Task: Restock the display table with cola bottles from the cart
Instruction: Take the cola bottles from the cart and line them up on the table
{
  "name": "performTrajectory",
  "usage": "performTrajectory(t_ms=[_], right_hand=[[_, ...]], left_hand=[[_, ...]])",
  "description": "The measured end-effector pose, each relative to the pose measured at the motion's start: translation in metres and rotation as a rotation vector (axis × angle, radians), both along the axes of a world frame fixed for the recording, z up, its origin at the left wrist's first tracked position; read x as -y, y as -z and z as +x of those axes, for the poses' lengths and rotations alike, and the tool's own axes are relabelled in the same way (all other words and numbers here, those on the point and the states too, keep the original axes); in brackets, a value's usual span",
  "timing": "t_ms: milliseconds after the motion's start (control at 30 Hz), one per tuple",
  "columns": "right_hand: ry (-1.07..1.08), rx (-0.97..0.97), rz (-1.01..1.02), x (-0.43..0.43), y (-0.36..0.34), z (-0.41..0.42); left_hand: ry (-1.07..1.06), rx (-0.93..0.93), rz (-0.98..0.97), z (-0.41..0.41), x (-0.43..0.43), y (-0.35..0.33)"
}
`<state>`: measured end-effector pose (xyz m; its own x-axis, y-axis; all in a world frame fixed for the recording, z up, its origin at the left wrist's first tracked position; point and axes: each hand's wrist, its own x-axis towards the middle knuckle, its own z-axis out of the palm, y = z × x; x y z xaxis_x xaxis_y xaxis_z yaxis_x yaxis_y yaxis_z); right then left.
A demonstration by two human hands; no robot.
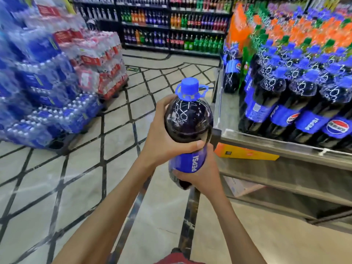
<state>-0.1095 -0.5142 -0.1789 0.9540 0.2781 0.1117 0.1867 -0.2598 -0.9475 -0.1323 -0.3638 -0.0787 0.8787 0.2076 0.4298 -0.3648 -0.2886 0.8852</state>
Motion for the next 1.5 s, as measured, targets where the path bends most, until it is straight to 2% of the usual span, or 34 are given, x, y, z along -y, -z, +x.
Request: performTrajectory(t_ms=[300, 567, 800, 1133, 1500], right_hand=[[0.075, -0.01, -0.034, -0.051, 0.005, 0.096], [0.294, -0.039, -0.113, -0.099, 0.022, 0.186], [0.535, -0.086, -0.048, -0.135, 0.02, 0.256], [0.853, -0.096, -0.014, -0.115, 0.018, 0.334], [1.043, -0.056, 0.059, -0.06, 0.035, 0.417]], left_hand=[[0.097, -0.022, -0.041, 0.108, -0.056, 0.007], [0.279, -0.036, -0.003, 0.231, -0.105, 0.018], [0.515, -0.07, 0.03, 0.343, -0.129, 0.019], [0.844, -0.089, 0.077, 0.466, -0.082, 0.023], [1.035, -0.127, 0.155, 0.572, 0.005, 0.031]])
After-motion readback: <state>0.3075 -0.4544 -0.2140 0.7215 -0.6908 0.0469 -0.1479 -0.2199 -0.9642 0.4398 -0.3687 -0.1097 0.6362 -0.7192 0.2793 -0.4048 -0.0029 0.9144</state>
